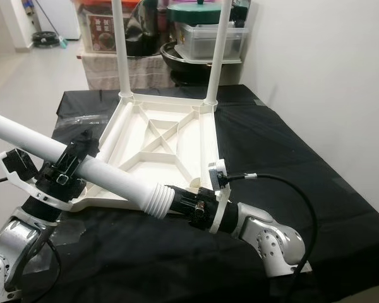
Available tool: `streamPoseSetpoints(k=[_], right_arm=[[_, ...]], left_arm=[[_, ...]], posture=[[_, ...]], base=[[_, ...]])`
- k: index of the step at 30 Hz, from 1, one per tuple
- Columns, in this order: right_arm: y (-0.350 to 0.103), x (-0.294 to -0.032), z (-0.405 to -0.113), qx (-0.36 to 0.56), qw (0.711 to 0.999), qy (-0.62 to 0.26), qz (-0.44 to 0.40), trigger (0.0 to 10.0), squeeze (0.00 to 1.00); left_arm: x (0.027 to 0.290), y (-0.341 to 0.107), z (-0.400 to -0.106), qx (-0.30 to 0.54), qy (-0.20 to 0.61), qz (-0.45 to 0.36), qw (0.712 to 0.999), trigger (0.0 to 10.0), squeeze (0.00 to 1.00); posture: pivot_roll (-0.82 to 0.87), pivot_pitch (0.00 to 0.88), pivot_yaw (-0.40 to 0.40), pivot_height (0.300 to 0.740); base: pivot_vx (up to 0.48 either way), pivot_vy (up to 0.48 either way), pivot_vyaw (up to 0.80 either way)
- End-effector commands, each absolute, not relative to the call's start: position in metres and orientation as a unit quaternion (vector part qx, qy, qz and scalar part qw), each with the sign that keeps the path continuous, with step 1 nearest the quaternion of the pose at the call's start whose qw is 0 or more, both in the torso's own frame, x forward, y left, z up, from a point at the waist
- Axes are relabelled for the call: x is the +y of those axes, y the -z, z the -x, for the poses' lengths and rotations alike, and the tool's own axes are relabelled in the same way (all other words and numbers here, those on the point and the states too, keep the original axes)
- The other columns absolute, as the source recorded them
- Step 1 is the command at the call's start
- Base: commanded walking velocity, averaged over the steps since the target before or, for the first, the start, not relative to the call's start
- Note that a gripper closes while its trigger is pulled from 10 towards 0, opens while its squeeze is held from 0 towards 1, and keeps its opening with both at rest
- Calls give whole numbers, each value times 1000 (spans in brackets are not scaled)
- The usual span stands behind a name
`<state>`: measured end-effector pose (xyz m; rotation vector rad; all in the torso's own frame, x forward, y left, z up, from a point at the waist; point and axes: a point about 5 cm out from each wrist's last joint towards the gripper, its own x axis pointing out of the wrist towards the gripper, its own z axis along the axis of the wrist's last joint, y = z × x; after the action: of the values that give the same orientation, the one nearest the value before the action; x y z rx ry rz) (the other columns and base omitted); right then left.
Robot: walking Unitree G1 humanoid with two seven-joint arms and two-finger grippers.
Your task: Building children table
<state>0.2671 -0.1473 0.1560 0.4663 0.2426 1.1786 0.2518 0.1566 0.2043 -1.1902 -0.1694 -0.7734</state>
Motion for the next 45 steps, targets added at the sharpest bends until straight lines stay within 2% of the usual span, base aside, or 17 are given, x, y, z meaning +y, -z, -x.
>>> streamPoseSetpoints(k=[1,4,6,14,16,21,22,23,25,26,30,34,36,45], right_arm=[[-155,-165,-271,121,825,-514,-203,10000,1000],[-156,-171,-267,127,814,-535,-187,10000,1000],[-155,-186,-260,145,802,-554,-169,10000,1000],[-145,-213,-252,188,797,-563,-113,10000,1000],[-143,-228,-256,205,804,-555,-59,10000,1000],[-146,-232,-263,203,815,-541,-42,10000,1000],[-158,-231,-273,182,827,-530,-54,10000,1000],[-180,-217,-282,145,823,-544,-68,10000,0],[-206,-197,-287,106,808,-574,-81,10000,0],[-206,-197,-287,106,808,-574,-81,10000,0],[-225,-153,-290,112,759,-634,-99,10000,0],[-223,-145,-290,121,745,-650,-87,10000,0],[-215,-136,-289,154,732,-659,-79,10000,0],[-201,-116,-281,217,720,-652,-97,10000,0]], left_arm=[[149,-212,-248,-70,392,531,748,10000,0],[152,-215,-249,-73,394,525,751,10000,0],[161,-220,-248,-89,385,525,754,10000,0],[174,-222,-246,-101,361,523,765,10000,0],[176,-224,-246,-95,364,509,774,10000,0],[175,-225,-246,-92,370,500,778,10000,0],[173,-225,-248,-80,382,489,780,10000,0],[167,-222,-250,-47,409,451,792,10000,0],[161,-218,-253,-2,441,405,801,10000,0],[161,-218,-253,-2,441,405,801,10000,0],[150,-230,-267,47,522,321,789,10000,0],[145,-233,-269,58,546,291,784,10000,0],[138,-239,-274,59,566,265,778,10000,0],[126,-242,-282,66,605,233,758,10000,0]], posture=[[59,0,-57,740],[56,0,-56,740],[51,0,-54,740],[63,0,-65,740],[67,0,-64,740],[65,0,-63,740],[67,0,-65,740],[66,0,-56,740],[66,0,-54,740],[66,0,-54,740],[64,0,-46,740],[59,0,-43,740],[51,0,-43,740],[40,0,-43,740]], base=[[0,0,0],[0,0,0],[0,0,0],[0,0,0],[0,0,0],[0,0,0],[0,0,0],[0,0,0],[0,0,0],[0,0,0],[0,0,0],[0,0,0],[0,0,0],[0,0,0]])
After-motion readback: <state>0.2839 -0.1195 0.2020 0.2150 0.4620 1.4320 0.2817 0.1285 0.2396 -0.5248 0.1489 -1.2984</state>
